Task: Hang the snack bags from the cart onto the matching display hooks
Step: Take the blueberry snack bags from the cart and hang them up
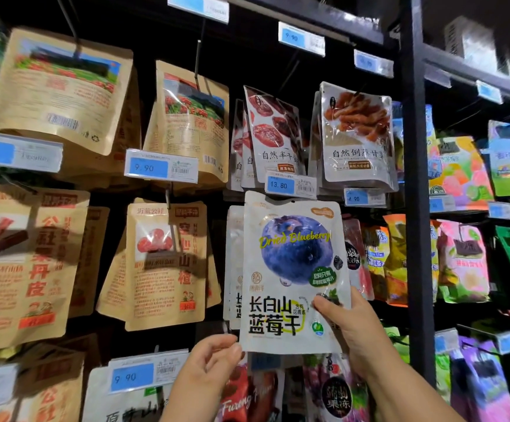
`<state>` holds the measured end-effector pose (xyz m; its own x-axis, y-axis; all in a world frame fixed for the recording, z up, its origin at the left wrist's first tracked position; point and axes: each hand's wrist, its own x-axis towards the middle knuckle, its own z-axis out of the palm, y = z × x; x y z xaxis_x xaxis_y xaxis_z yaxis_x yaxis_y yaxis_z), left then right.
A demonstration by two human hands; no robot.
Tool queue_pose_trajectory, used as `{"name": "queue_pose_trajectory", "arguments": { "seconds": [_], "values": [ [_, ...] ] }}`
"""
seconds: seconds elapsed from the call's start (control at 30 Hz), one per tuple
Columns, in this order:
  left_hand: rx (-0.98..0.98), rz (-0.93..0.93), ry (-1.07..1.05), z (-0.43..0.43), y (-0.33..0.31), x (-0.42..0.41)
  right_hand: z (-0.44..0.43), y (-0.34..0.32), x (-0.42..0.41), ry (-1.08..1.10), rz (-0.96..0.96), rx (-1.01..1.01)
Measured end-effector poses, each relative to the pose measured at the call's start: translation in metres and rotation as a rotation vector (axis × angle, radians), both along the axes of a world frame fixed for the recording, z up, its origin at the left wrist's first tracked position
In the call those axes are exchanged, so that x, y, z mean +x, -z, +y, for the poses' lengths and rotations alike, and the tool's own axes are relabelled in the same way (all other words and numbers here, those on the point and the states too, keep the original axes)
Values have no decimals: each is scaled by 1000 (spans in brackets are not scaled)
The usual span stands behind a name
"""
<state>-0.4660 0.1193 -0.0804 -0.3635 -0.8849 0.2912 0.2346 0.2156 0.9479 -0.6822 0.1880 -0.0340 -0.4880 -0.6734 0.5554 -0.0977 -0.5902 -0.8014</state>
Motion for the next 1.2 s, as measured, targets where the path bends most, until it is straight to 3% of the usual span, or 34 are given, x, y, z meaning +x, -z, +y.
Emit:
{"name": "queue_pose_trajectory", "arguments": {
  "seconds": [0.47,0.8,1.0,1.1,1.2],
  "values": [
    [14,-140,-77,-10,8,15,-25,-12,-3,-21,-41,34],
    [-372,-443,-433,-17,25,13,-21,-12,-10,-13,-19,74],
    [-525,-503,-625,-21,28,16,-18,-12,-11,-7,-5,79],
    [-609,-434,-700,-28,37,16,-17,-13,-9,-13,-5,70],
    [-588,-473,-823,-34,34,26,-17,-16,-6,-20,-2,59]
  ]
}}
